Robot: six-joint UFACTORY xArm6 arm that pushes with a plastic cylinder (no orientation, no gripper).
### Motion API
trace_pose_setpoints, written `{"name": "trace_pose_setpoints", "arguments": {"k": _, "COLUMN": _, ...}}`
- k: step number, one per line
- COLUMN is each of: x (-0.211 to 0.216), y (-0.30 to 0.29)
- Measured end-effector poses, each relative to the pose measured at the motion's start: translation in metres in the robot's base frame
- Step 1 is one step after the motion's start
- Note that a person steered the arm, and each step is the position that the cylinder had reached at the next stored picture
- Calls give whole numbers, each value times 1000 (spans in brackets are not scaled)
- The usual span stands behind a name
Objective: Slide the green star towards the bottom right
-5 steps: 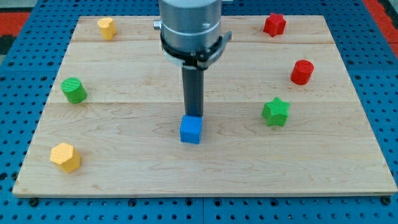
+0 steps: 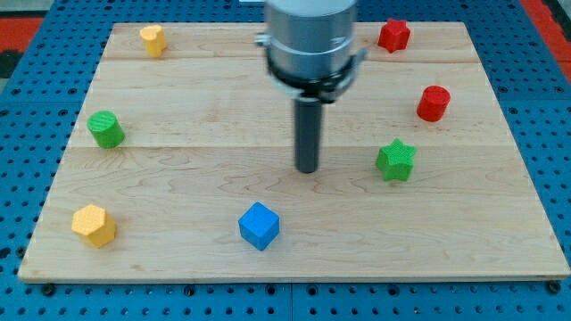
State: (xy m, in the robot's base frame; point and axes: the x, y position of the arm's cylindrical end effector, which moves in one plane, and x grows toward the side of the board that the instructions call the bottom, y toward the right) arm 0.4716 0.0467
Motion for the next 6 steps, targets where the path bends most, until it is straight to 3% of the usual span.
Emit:
{"name": "trace_pose_setpoints", "arguments": {"k": 1, "x": -11, "y": 61}}
{"name": "trace_pose_setpoints", "arguments": {"k": 2, "x": -24, "y": 80}}
{"name": "trace_pose_setpoints", "arguments": {"k": 4, "x": 34, "y": 193}}
{"name": "trace_pose_setpoints", "arguments": {"k": 6, "x": 28, "y": 188}}
